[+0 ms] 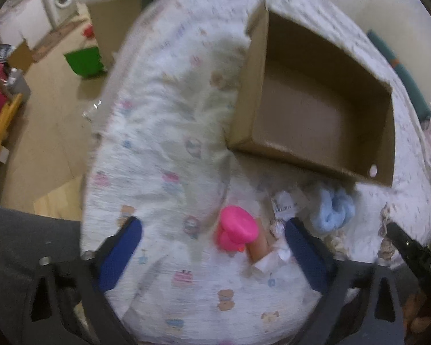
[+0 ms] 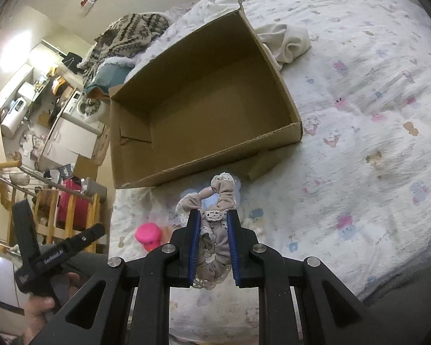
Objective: Organize soft objects
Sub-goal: 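Grasp the pink toy with the left tool while the right tool grasps the beige lace scrunchie, then carry both items over the box and open both tools to drop them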
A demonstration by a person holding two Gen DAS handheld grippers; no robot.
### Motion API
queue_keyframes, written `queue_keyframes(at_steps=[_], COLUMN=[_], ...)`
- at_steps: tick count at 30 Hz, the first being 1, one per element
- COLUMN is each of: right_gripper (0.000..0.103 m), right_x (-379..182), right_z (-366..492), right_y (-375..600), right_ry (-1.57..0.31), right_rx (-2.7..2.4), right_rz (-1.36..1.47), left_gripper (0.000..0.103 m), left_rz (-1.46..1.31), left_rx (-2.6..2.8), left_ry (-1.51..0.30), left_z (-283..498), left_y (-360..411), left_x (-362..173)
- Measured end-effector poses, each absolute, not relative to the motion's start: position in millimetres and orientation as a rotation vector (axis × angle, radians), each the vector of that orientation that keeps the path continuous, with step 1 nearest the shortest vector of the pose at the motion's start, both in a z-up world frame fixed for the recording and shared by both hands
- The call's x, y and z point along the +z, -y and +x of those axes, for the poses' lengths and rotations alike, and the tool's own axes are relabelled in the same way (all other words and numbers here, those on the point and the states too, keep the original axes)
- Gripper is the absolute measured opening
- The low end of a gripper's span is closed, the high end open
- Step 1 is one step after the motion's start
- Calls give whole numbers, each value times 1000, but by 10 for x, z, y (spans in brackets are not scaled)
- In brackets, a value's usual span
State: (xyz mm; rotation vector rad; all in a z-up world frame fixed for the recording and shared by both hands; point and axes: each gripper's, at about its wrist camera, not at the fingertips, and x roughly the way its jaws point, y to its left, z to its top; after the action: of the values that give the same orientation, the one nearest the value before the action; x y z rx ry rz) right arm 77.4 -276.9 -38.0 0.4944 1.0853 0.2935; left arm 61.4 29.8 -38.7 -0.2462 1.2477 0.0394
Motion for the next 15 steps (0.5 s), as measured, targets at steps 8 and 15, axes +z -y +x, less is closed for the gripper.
queue_keyframes(at_steps=[8,15], right_gripper=[20,20], right_x=[-409,-423], right_z=[752,756], right_y=[2727,2750], right_ry=[-1093,-1101], right_rx=[305,314], right_rz=[486,499], left_gripper=[57,36], left_rz=[-289,-277], left_rx=[-7,-3], left_ry=[-1414,-1420], left_z=[830,799], left_y=[-56,4], left_x=[-897,-989])
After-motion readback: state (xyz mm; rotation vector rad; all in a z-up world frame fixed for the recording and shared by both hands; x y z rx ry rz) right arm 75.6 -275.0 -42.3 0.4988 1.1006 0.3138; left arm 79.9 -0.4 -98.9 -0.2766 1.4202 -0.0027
